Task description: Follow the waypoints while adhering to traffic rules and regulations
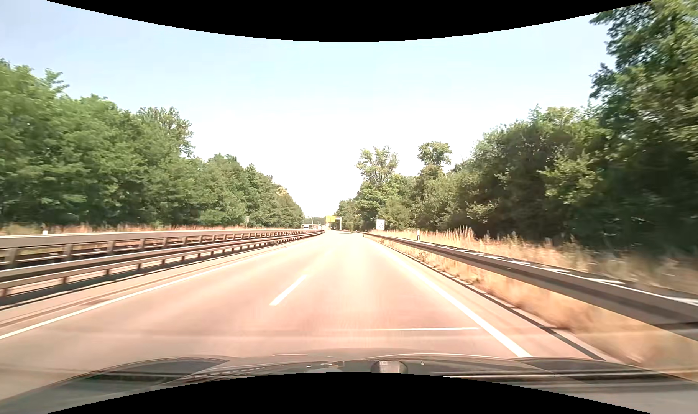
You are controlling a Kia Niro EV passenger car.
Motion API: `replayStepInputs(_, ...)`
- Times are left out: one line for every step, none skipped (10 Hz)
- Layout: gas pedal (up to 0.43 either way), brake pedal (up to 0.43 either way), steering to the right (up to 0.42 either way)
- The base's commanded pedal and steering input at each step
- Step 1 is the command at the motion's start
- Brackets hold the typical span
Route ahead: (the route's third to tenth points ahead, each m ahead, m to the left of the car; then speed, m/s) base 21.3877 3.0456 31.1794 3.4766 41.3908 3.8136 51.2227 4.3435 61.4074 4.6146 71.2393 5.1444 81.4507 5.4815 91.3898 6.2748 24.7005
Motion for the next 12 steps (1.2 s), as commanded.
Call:
replayStepInputs(0.000,0.049,-0.003)
replayStepInputs(0.000,0.116,-0.003)
replayStepInputs(0.000,0.146,-0.004)
replayStepInputs(0.000,0.177,-0.003)
replayStepInputs(0.000,0.183,-0.004)
replayStepInputs(0.000,0.189,-0.004)
replayStepInputs(0.000,0.189,-0.004)
replayStepInputs(0.000,0.189,-0.004)
replayStepInputs(0.000,0.183,-0.004)
replayStepInputs(0.000,0.183,-0.005)
replayStepInputs(0.000,0.183,-0.005)
replayStepInputs(0.000,0.189,-0.006)
